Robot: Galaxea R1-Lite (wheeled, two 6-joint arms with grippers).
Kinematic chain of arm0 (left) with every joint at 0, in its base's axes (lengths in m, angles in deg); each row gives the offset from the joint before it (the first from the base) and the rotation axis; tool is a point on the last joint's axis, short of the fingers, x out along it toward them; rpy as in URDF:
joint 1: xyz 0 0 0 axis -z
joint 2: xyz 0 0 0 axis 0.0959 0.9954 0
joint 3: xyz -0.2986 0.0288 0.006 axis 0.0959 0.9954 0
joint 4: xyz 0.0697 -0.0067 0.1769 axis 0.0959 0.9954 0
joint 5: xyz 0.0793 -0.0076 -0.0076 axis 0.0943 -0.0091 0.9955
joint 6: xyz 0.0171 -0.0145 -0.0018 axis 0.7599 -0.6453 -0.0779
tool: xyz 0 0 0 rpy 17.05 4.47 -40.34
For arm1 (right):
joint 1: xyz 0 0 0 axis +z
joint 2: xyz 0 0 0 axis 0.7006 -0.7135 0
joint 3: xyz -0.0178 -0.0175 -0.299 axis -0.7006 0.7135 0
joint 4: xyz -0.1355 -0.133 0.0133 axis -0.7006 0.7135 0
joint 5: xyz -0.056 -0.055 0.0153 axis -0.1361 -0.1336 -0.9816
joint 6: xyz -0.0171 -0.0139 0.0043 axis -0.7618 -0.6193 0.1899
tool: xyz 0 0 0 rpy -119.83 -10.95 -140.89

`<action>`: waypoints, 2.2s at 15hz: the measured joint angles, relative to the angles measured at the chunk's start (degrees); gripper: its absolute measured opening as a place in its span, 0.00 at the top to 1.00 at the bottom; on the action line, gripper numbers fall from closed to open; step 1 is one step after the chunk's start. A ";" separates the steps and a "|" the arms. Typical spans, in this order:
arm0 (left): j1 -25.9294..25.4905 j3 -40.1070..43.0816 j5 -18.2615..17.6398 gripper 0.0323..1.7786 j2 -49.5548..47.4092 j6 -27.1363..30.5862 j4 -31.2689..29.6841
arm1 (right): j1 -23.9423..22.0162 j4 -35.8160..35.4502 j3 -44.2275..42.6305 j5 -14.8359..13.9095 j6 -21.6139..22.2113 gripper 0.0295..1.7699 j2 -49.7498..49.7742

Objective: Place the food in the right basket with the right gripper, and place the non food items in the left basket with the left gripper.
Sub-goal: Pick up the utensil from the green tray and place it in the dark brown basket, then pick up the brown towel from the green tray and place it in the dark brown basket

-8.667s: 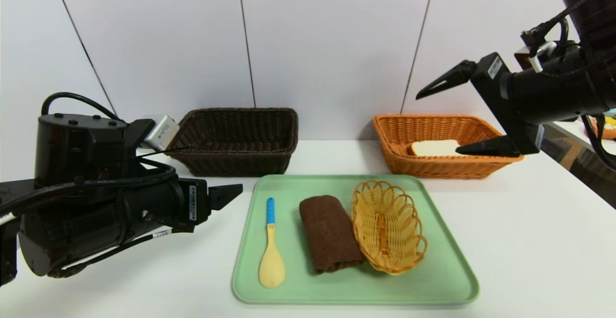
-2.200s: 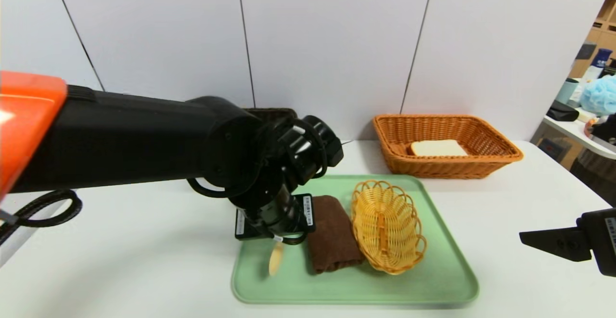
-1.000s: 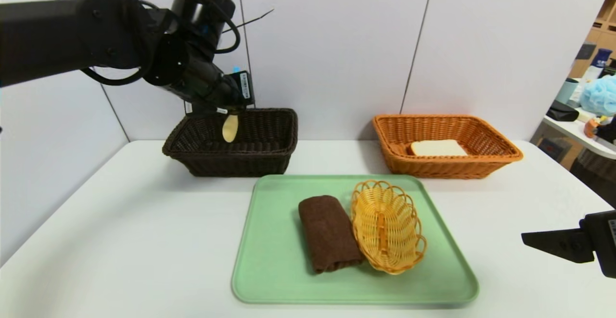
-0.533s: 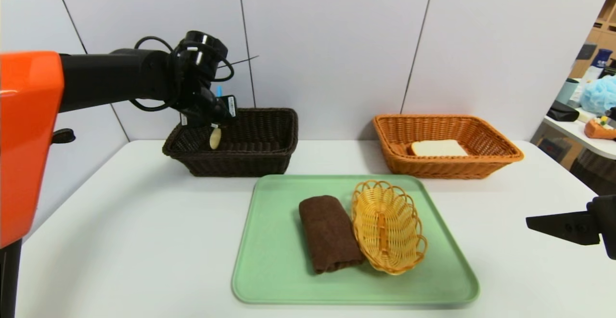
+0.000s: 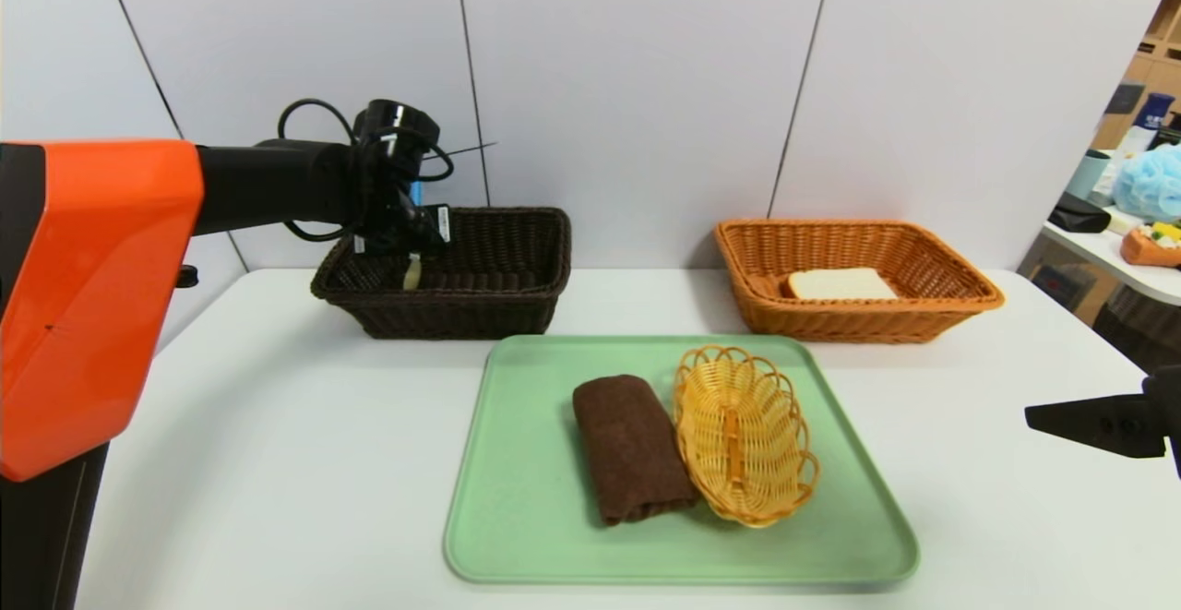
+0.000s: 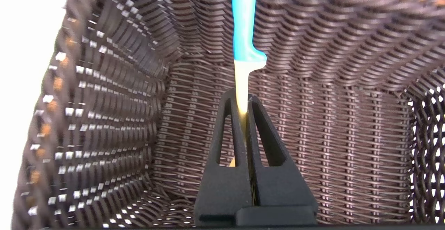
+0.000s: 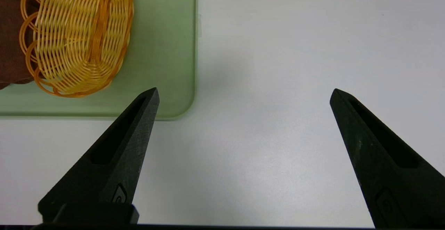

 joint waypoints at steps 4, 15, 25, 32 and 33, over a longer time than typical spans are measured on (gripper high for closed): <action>-0.16 0.00 0.04 0.97 0.66 -0.02 -1.05 | 0.00 -0.02 0.41 0.09 0.00 0.04 0.11; -0.16 0.01 0.52 0.71 1.04 -0.02 -1.02 | 0.07 0.06 0.56 0.11 -0.09 0.04 -0.09; 0.94 0.09 0.61 0.22 -3.73 -0.20 0.10 | 0.09 0.06 1.57 0.11 -0.06 0.04 0.59; 17.47 0.32 3.12 0.12 -15.34 -14.34 9.12 | 0.05 0.00 2.51 0.13 0.00 0.04 1.22; 19.96 0.39 3.10 0.11 -16.02 -18.63 12.29 | 0.05 0.01 2.71 0.13 0.13 0.04 1.55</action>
